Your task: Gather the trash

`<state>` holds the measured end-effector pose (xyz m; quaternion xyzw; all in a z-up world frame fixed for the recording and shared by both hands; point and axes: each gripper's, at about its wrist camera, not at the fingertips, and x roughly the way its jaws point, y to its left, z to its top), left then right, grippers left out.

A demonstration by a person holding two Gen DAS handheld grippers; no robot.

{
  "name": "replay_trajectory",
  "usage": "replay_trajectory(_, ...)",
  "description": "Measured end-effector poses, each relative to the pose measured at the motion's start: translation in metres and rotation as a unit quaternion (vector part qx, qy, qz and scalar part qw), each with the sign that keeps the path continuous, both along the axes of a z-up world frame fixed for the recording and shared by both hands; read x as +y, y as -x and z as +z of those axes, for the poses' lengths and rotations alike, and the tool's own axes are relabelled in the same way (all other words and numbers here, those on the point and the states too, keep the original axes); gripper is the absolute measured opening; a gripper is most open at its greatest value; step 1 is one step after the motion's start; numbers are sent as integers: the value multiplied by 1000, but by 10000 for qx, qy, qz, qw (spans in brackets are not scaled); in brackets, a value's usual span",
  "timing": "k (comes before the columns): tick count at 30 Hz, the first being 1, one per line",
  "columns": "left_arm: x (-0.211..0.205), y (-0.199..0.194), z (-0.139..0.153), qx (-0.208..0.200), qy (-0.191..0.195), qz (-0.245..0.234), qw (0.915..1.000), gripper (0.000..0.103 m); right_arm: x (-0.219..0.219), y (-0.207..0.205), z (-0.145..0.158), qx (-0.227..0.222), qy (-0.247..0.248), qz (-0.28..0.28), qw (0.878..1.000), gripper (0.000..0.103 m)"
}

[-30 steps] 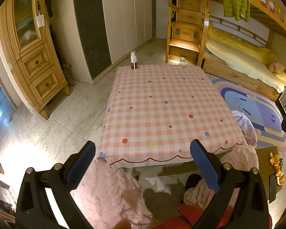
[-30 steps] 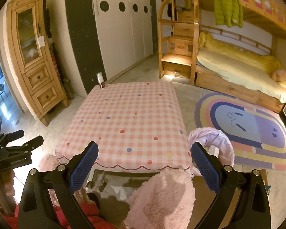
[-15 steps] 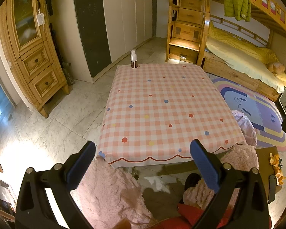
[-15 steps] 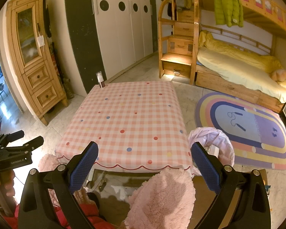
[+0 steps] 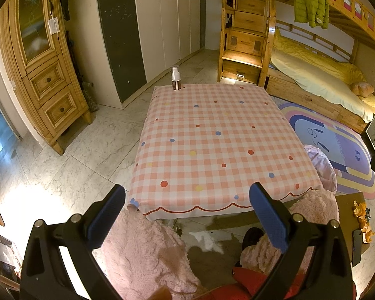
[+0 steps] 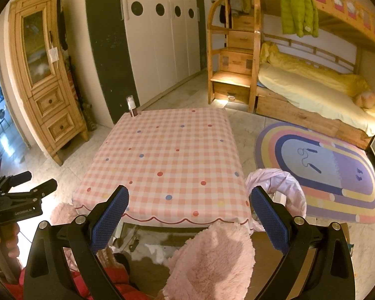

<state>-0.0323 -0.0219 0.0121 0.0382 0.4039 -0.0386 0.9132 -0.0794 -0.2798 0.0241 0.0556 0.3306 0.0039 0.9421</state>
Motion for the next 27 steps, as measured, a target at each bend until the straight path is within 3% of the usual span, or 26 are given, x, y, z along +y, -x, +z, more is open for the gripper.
replay_trajectory(27, 1, -1, -1, 19, -1, 9, 10000, 96, 0, -1, 1, 3, -3, 1, 10000, 97)
